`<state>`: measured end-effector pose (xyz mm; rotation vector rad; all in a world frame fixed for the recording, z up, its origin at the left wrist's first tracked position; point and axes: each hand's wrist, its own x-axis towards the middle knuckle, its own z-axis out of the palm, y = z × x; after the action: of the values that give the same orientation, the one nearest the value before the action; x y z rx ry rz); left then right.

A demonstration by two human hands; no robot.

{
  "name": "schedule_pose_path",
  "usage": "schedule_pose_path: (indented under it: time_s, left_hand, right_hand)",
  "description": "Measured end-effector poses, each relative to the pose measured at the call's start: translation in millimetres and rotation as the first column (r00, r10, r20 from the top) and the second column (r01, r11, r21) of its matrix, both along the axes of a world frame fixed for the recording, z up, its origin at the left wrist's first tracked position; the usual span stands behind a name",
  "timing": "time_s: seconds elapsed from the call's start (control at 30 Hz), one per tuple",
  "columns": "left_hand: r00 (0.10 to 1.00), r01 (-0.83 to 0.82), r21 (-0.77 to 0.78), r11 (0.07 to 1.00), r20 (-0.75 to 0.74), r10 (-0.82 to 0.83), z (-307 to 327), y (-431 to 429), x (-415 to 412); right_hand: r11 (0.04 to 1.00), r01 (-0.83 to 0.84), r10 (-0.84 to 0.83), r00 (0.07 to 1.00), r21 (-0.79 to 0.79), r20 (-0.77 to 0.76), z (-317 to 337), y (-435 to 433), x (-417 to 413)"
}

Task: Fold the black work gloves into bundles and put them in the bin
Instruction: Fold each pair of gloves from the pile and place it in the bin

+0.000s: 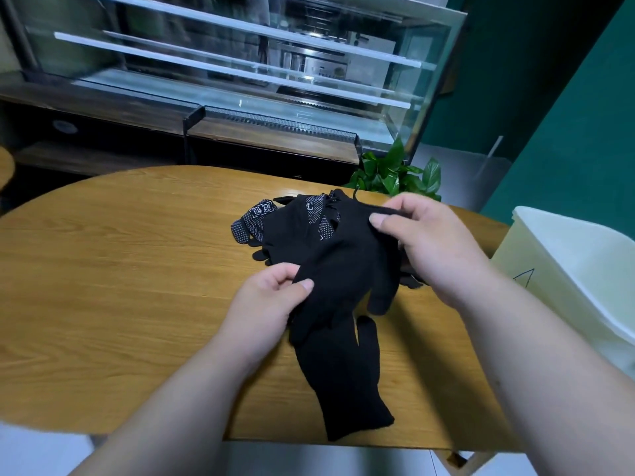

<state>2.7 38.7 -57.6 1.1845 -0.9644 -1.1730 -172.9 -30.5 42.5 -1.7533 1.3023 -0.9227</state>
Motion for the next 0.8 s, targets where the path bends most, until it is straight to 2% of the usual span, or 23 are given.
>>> schedule_pose_path:
  time_s: [0.13,0.33,0.47,0.63,0.7,0.8]
  left_hand:
    - [0.988,-0.107,0.1,0.989,0.122,0.094,-3.7,-6.0,12.6]
    - [0.953,-0.291,0.16,0.943,0.139,0.271,0.8,-11.2,26.2]
    - [0.941,-0.328,0.15,0.933,0.138,0.308,-1.5,-12.2,27.6]
    - [0.941,-0.314,0.127,0.941,0.175,0.291,-3.4,-12.9,29.0]
    - [0.938,-0.306,0.112,0.945,0.205,0.279,-3.9,-12.0,29.9]
    - [0.922,-0.284,0.063,0.957,0.291,0.255,-3.4,-9.6,29.7]
  right_hand:
    - [0.984,-0.027,0.002,0.99,-0.173,-0.141,15.7,-6.6,5.3]
    - [0.977,-0.086,0.045,0.977,-0.197,-0.206,22.4,-24.2,10.5]
    - [0.973,-0.083,0.053,0.988,-0.215,-0.143,28.0,-37.1,17.3]
    - [0.933,-0.137,0.122,0.99,-0.334,-0.065,19.5,-22.7,14.0]
    - [0.917,-0.24,0.184,0.963,-0.319,-0.197,-3.7,-3.4,2.8]
    - [0.836,-0.465,0.31,0.839,-0.293,-0.446,-52.0,31.0,-19.3]
